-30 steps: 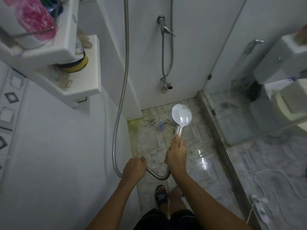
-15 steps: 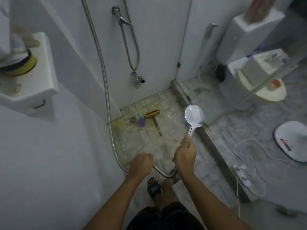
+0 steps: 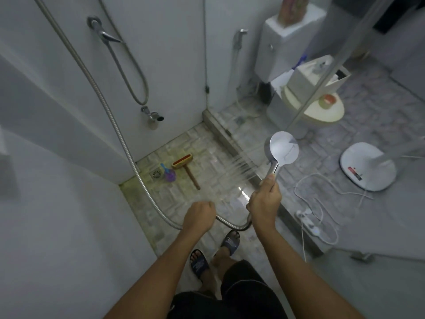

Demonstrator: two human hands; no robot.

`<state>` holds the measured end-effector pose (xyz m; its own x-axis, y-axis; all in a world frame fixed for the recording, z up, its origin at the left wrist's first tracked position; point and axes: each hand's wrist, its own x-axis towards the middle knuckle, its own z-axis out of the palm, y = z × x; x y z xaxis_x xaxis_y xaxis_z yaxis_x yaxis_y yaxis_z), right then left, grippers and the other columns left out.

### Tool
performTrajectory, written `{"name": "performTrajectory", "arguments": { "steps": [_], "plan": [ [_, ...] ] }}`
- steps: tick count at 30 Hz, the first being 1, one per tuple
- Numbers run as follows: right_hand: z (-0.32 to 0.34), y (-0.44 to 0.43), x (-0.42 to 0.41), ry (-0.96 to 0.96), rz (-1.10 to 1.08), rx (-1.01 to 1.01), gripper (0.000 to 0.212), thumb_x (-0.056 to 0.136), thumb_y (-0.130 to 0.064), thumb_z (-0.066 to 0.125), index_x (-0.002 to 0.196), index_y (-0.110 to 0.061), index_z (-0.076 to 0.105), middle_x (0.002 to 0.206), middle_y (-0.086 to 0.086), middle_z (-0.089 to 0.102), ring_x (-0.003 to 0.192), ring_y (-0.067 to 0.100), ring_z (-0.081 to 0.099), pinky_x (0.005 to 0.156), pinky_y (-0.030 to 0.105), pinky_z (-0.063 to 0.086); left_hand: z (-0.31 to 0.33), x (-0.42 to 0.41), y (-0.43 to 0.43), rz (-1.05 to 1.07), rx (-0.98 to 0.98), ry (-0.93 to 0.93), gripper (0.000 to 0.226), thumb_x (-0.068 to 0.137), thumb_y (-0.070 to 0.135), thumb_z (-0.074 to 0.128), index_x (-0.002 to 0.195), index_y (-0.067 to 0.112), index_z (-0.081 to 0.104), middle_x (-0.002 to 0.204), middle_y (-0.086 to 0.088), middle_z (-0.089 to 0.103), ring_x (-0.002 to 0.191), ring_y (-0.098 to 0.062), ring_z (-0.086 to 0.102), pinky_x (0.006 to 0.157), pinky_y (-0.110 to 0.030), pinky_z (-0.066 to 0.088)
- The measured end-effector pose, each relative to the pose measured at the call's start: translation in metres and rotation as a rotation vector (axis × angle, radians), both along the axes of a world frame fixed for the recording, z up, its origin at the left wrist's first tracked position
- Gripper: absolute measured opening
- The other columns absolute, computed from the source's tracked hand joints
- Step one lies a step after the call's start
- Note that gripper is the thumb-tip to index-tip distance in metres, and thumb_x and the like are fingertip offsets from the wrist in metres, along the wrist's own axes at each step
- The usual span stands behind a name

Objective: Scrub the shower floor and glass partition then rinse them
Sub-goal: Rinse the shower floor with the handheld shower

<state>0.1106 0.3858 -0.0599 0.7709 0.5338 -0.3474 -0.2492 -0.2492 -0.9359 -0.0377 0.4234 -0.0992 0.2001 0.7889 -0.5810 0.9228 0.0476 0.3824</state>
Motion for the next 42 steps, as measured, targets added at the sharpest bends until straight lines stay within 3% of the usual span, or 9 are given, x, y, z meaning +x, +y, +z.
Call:
{"name": "performTrajectory", "arguments": {
  "steps": [8,15,21,24,27,31,36,39,42],
  "plan": [
    [-0.002,0.020,0.064,-0.006,-0.049,-0.003,0.040,0.105,-0.048,0.037,0.082,-0.017,0.047,0.050,-0.002,0.038,0.042,0.017,0.036,0.044,0.031,0.037,-0.001,0.069,0.025,-0.108,0.031,0.072,0.036,0.105,0.018,0.029,0.105,0.000,0.061,0.116,-0.024,0.062,0.109,-0.038,0.058,0.092,-0.044,0.048],
    [-0.001,0.066,0.121,-0.038,0.090,0.000,0.043,0.104,-0.052,0.037,0.082,-0.016,0.048,0.055,0.000,0.040,0.045,0.018,0.038,0.045,0.033,0.036,0.008,0.116,0.049,0.161,-0.021,-0.017,0.027,0.104,0.012,0.030,0.095,0.008,0.056,0.097,-0.012,0.062,0.102,-0.031,0.061,0.082,-0.039,0.050],
    [0.011,0.096,0.165,-0.176,0.160,0.000,0.042,0.107,-0.039,0.036,0.084,-0.007,0.050,0.060,0.002,0.045,0.044,0.005,0.043,0.045,0.023,0.041,0.015,0.161,0.072,0.195,0.015,-0.037,0.025,0.100,0.006,0.034,0.110,0.001,0.056,0.110,-0.020,0.064,0.100,-0.032,0.063,0.078,-0.039,0.050],
    [0.007,0.106,0.173,-0.199,0.250,0.009,0.047,0.103,-0.053,0.036,0.077,-0.016,0.048,0.058,0.003,0.042,0.048,0.014,0.042,0.045,0.039,0.039,0.018,0.174,0.080,0.297,-0.005,-0.036,0.026,0.102,0.008,0.032,0.110,0.002,0.056,0.113,-0.021,0.063,0.104,-0.032,0.062,0.082,-0.039,0.049],
    [0.002,0.114,0.175,-0.168,0.269,0.024,0.054,0.098,-0.064,0.037,0.077,-0.016,0.049,0.059,0.005,0.042,0.051,0.021,0.041,0.047,0.044,0.040,0.017,0.173,0.082,0.362,-0.040,-0.014,0.028,0.100,0.005,0.032,0.117,0.000,0.053,0.115,-0.020,0.063,0.104,-0.036,0.062,0.081,-0.041,0.050],
    [0.012,0.128,0.163,-0.100,0.334,0.057,0.040,0.097,-0.064,0.038,0.074,-0.035,0.051,0.055,-0.004,0.044,0.049,0.018,0.043,0.050,0.037,0.042,0.019,0.157,0.084,0.407,-0.014,-0.012,0.033,0.103,0.018,0.031,0.113,0.002,0.059,0.112,-0.016,0.065,0.104,-0.035,0.061,0.081,-0.034,0.046],
    [0.018,0.145,0.140,-0.019,0.388,0.111,0.041,0.102,-0.055,0.038,0.072,-0.027,0.043,0.056,0.001,0.035,0.045,0.016,0.035,0.046,0.032,0.035,0.021,0.130,0.086,0.601,-0.007,-0.027,0.038,0.104,0.025,0.031,0.118,0.002,0.059,0.117,-0.016,0.064,0.108,-0.032,0.061,0.083,-0.032,0.045],
    [0.024,0.151,0.126,-0.032,0.444,0.109,0.043,0.096,-0.064,0.038,0.067,-0.034,0.047,0.056,0.001,0.037,0.048,0.018,0.038,0.050,0.036,0.039,0.029,0.120,0.084,0.597,0.022,-0.009,0.043,0.105,0.030,0.032,0.115,0.001,0.062,0.114,-0.017,0.065,0.108,-0.033,0.061,0.086,-0.032,0.046],
    [0.029,0.158,0.122,-0.004,0.452,0.134,0.039,0.103,-0.052,0.039,0.072,-0.031,0.050,0.054,0.002,0.036,0.045,0.017,0.036,0.046,0.033,0.037,0.028,0.117,0.083,0.561,0.030,0.025,0.039,0.104,0.022,0.030,0.110,0.001,0.061,0.114,-0.020,0.065,0.106,-0.035,0.061,0.083,-0.034,0.046]
  ]
}}
